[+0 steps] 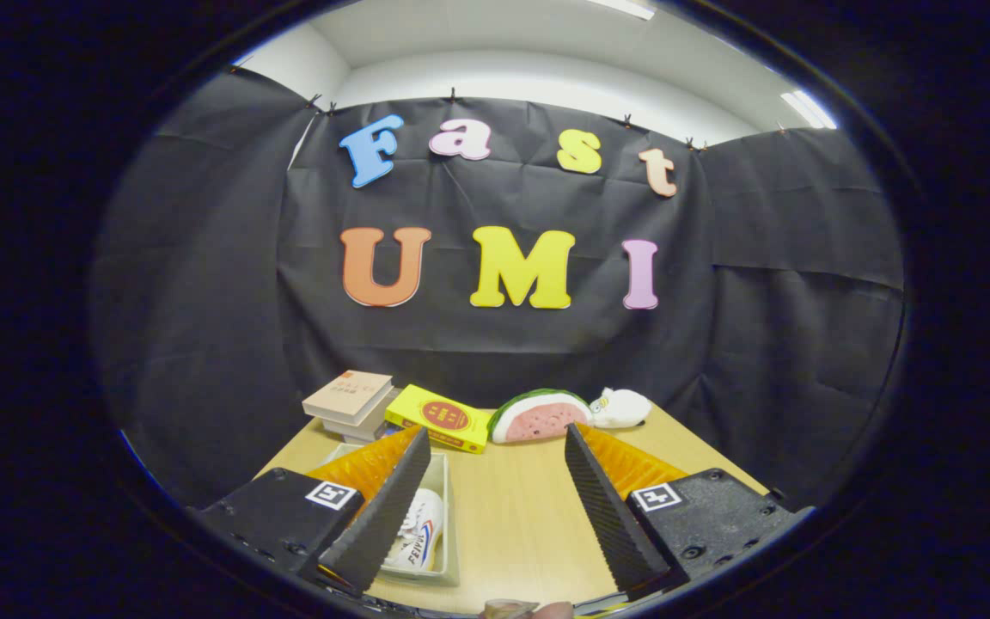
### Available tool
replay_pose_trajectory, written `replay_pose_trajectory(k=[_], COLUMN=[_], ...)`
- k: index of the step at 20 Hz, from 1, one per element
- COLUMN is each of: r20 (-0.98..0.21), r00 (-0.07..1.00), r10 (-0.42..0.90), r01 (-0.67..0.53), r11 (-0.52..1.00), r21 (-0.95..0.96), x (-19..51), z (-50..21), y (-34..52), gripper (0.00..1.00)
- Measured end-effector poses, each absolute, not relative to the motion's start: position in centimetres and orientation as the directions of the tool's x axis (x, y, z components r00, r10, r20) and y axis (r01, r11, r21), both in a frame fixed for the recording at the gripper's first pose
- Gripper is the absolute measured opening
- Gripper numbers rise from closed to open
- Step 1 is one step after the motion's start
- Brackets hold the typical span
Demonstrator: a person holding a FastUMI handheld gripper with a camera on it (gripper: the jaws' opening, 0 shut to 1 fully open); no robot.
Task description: Open the storage box then place both shoes into the box .Put the left shoe in first, then the right shoe, with the right side of both shoes facing outward in a uniform manner.
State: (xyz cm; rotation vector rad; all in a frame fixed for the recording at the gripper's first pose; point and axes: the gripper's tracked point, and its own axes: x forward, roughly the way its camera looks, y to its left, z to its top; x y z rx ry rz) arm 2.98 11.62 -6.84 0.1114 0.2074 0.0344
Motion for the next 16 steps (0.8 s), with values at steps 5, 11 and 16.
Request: replay_pose_trajectory(k=[5,11,16], r20=[-0.192,-0.193,-0.196], r00=[0.981,0.981,0.98], r10=[0.005,-0.016,-0.019], r01=[0.018,0.039,0.043], r11=[0.993,0.992,0.992], r21=[0.117,0.116,0.121], x=[1.7,0.3,-0.3], z=[-6.7,-6.9,-6.9], y=[9.3,8.4,8.4], gripper=[1.0,1.0,1.0])
